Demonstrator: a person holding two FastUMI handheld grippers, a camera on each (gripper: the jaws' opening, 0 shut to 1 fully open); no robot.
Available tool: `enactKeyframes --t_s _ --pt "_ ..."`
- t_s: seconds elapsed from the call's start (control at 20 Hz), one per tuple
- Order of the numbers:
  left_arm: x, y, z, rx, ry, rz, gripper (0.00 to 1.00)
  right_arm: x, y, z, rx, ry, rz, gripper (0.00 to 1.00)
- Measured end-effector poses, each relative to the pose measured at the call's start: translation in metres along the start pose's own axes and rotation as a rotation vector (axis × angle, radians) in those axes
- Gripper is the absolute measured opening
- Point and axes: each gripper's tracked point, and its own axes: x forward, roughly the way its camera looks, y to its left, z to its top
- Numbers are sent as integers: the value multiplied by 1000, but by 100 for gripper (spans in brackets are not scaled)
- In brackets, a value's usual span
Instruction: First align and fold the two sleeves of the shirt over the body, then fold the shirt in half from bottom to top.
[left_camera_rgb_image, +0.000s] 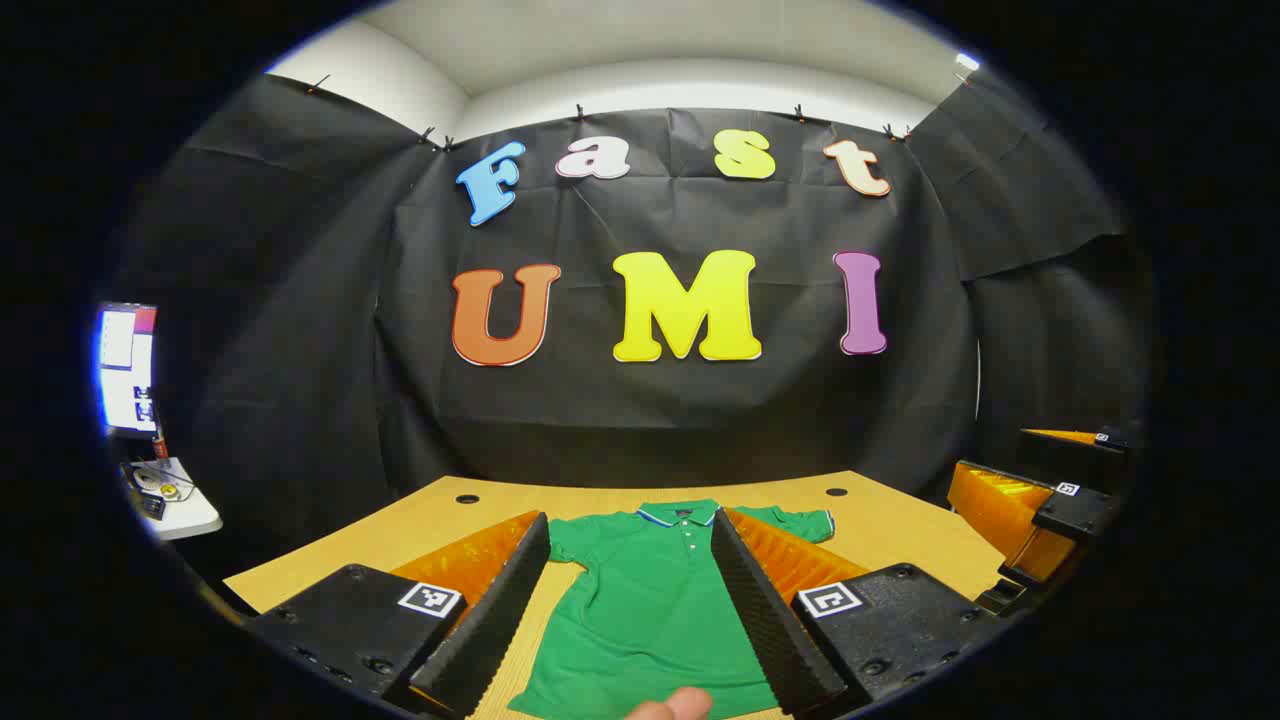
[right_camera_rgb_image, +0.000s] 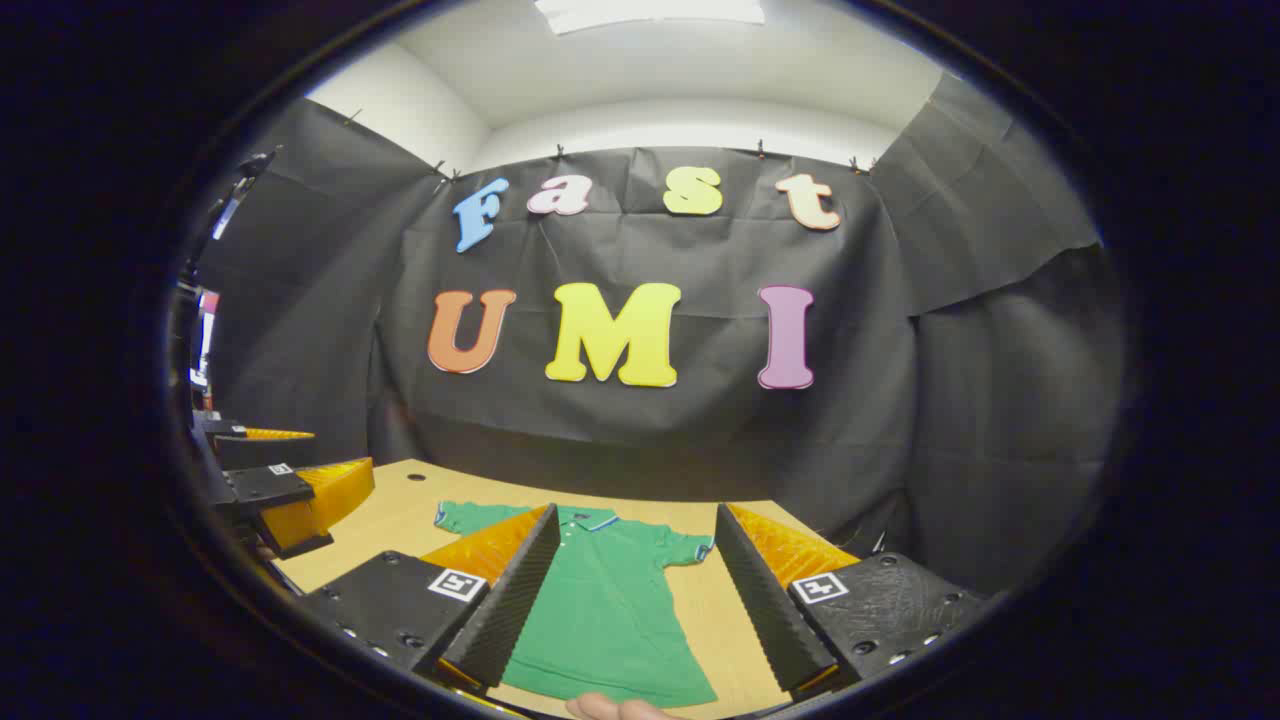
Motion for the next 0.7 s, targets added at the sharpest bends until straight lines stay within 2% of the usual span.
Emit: enactKeyframes --t_s 0.7 --pt "-1 -9 -3 8 8 -11 100 -1 -5 -14 5 23 0 96"
